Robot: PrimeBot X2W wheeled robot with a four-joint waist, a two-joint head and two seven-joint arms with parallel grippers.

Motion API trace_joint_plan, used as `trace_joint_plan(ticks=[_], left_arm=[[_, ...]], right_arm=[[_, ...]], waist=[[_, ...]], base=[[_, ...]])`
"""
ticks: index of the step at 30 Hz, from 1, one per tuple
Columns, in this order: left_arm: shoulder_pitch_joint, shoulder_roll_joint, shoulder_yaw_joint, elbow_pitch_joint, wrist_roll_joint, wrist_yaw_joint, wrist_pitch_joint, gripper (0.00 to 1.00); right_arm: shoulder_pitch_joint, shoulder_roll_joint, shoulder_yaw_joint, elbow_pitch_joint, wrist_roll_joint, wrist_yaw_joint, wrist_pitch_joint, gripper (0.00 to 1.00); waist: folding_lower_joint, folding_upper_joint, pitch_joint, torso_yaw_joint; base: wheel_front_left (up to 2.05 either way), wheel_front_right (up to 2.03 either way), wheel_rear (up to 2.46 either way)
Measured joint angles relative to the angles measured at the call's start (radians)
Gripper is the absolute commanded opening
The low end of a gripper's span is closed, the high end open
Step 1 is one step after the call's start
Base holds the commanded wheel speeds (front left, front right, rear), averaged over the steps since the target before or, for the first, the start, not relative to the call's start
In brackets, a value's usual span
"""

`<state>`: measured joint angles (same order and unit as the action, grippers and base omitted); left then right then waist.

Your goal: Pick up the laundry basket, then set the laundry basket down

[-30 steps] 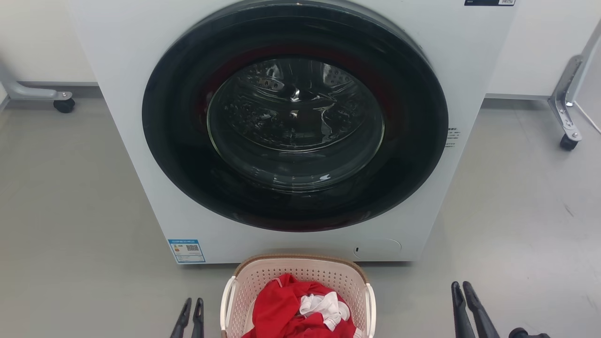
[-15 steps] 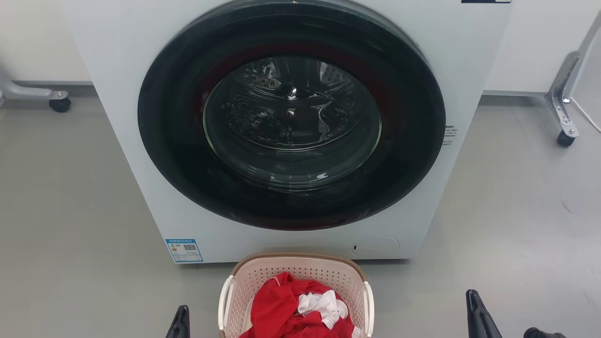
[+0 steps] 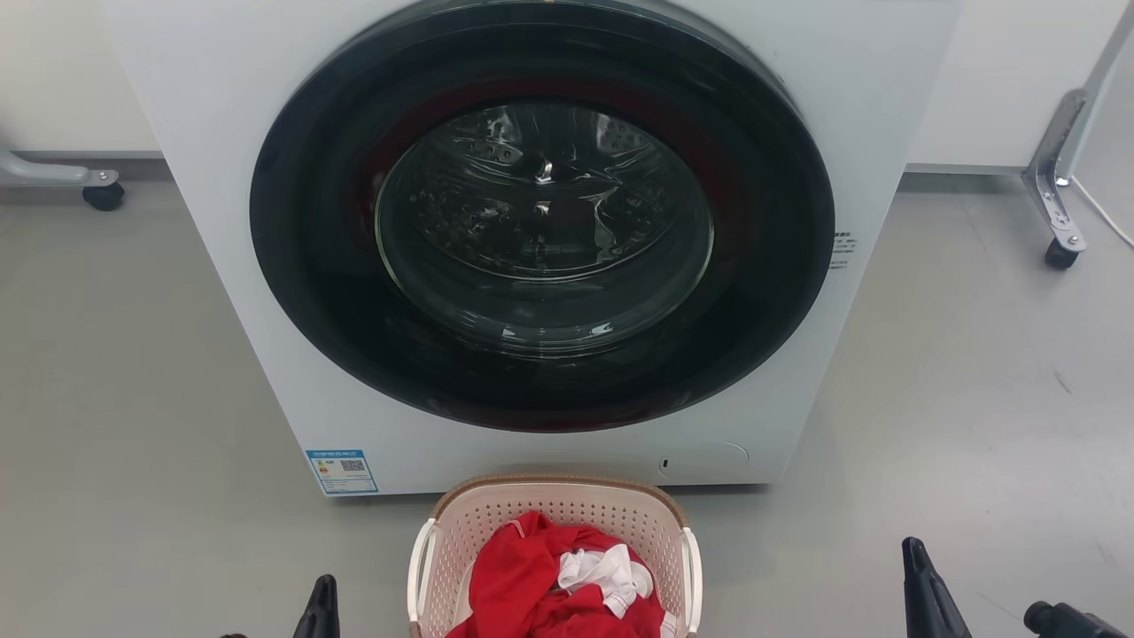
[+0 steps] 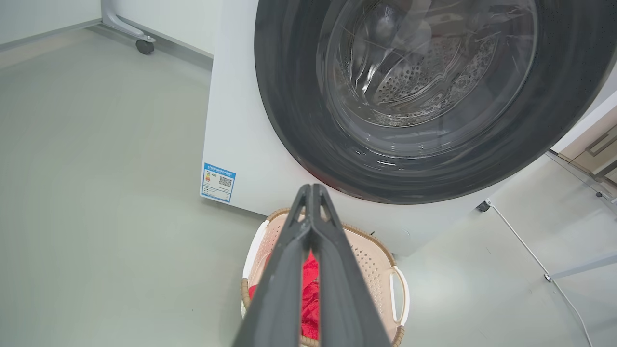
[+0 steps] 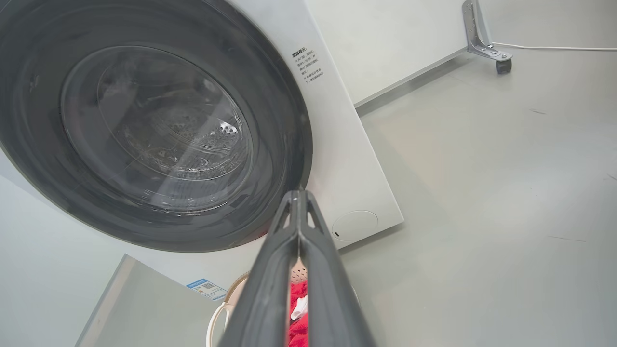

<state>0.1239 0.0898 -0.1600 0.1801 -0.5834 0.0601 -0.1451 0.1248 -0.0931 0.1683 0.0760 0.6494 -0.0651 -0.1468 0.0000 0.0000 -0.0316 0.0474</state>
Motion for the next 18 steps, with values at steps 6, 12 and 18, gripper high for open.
trace_joint_plan(ticks=[6, 12, 18], left_arm=[[-0.023, -0.002, 0.025, 0.007, -0.094, -0.018, 0.022, 0.0], [-0.031, -0.006, 0.039, 0.016, -0.164, -0.027, 0.041, 0.0], [-0.048, -0.01, 0.061, 0.028, -0.244, -0.044, 0.066, 0.0]], right_arm=[[-0.018, 0.006, -0.026, 0.021, 0.079, 0.013, 0.024, 0.0], [-0.037, 0.01, -0.047, 0.033, 0.145, 0.025, 0.042, 0.0], [-0.054, 0.013, -0.072, 0.054, 0.228, 0.043, 0.067, 0.0]], waist=[[0.0, 0.0, 0.003, -0.004], [0.0, 0.0, 0.005, -0.007], [0.0, 0.0, 0.008, -0.011]], base=[[0.0, 0.0, 0.0], [0.0, 0.0, 0.0], [0.0, 0.0, 0.0]])
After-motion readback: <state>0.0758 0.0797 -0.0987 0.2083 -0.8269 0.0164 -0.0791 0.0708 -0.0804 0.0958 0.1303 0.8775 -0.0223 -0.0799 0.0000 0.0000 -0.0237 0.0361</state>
